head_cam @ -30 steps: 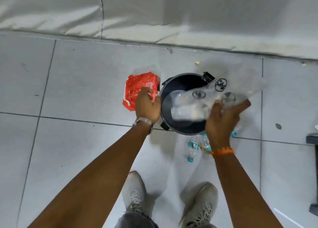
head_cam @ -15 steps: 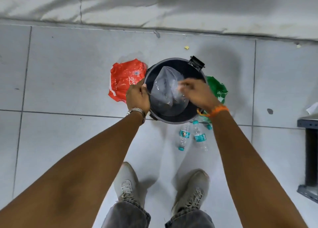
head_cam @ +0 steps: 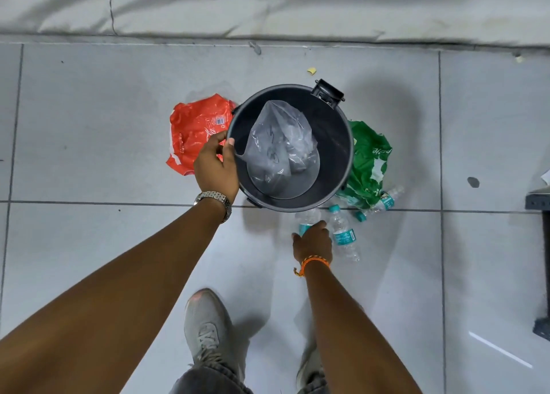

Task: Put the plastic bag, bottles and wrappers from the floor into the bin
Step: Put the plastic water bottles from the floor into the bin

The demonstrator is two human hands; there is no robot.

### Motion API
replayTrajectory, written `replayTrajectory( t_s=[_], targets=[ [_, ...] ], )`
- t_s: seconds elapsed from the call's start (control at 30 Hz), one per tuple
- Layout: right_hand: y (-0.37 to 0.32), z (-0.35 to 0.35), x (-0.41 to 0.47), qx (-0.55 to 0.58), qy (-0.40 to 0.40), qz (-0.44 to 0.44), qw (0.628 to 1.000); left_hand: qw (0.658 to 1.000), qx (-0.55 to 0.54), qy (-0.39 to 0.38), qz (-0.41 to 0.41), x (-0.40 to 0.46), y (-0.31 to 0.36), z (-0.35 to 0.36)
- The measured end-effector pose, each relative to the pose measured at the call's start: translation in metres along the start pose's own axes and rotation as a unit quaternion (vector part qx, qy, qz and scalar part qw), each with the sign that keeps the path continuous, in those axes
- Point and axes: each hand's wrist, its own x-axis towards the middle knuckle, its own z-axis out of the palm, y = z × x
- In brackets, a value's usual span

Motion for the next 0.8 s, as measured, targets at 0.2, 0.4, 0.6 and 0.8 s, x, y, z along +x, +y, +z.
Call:
replayTrajectory(
  t_s=[0.2,0.4,0.6,0.8],
  targets=[
    [0.014,0.009,0.007,0.012,0.003,-0.018,1.000,0.998,-0.039,-0.008,-0.041,0.002,0.000,-0.003],
    [0.008,-0.097,-0.061,0.372,0.288,0.001,0.882,0.986,-0.107,-0.038,-0.121,0.007,0.007,-0.007],
    [-0.135,-0.156,-0.091,0.218,0.307,-0.296,0.878,0.979,-0.128,-0.042,-0.156,0.007,0.010,-0.007],
    [-0.162,-0.083,-0.005,-0.289,0.013,-0.239,0.927,0.970,-0.165,-0.026,-0.179,0.013,0.010,-0.005]
  ],
)
